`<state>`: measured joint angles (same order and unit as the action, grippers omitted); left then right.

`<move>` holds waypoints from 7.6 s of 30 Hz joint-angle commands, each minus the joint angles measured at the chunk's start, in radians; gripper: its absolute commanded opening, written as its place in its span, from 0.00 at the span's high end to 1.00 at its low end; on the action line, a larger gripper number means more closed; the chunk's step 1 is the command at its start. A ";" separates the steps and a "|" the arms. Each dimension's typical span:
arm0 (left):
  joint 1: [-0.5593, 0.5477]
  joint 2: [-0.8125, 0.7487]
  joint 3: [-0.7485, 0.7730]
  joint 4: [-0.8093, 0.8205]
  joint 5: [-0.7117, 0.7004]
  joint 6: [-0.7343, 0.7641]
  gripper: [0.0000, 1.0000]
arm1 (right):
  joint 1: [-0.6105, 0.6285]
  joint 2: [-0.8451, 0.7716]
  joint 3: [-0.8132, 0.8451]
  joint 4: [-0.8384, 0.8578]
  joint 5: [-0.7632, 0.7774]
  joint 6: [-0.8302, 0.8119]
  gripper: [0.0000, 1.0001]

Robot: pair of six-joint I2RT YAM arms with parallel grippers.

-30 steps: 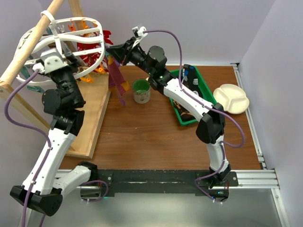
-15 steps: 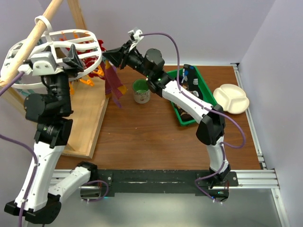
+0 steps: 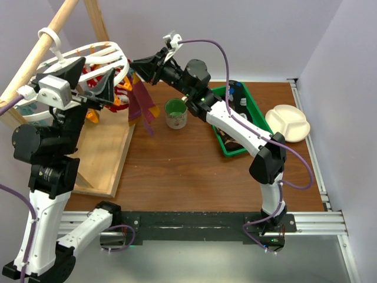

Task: Remove the socks clipped to the hanger
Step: Adjust the hanger on the clothesline, then remove the sock from the hanger.

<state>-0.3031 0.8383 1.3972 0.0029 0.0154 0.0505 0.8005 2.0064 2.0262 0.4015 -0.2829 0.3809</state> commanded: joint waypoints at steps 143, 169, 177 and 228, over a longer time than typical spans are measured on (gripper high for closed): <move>0.006 -0.294 -0.840 0.273 0.187 -0.612 1.00 | -0.127 -0.051 0.021 0.026 -0.663 0.153 0.33; 0.007 -0.315 -0.757 0.060 0.297 -0.687 1.00 | -0.041 0.301 0.394 0.254 -0.766 0.555 0.29; 0.007 -0.329 -0.759 0.043 0.301 -0.683 1.00 | 0.006 0.298 0.384 0.221 -0.704 0.527 0.31; 0.007 -0.404 -0.796 -0.066 0.293 -0.647 1.00 | 0.019 0.127 0.194 0.045 -0.455 0.308 0.30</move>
<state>-0.3012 0.4335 0.5896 -0.0856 0.2913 -0.6132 0.8135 2.2333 2.2459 0.4881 -0.7929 0.7654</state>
